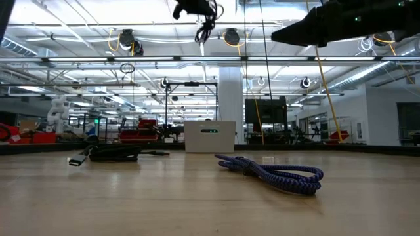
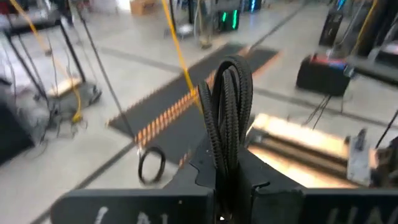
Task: Pick and place USB-C Cables
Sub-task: Put the right black charger cable into the gray bin
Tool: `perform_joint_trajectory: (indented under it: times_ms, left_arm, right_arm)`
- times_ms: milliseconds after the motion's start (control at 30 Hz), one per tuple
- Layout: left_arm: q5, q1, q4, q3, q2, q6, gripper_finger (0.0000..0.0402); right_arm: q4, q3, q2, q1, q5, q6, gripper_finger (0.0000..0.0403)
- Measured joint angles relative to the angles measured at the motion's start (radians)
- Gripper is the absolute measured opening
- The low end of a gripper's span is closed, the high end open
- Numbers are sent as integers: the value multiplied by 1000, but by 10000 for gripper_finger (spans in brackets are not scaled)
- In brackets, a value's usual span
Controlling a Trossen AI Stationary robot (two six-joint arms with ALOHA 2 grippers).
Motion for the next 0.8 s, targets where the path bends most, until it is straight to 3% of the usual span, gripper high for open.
perform_joint_trajectory:
  times_ms: [333,467,600,800]
  left_arm:
    - [24,33,-129,58,197,-109,31]
    - [52,49,-154,57,266,-168,17]
    - [80,66,-151,57,299,-211,9]
    - [89,78,-195,59,306,-246,31]
  right_arm:
    - [-65,0,-73,2,-3,7,242]
    - [-97,0,-79,3,-4,22,242]
    - [-115,0,-80,3,-4,25,242]
    - [-139,0,-80,3,-5,40,242]
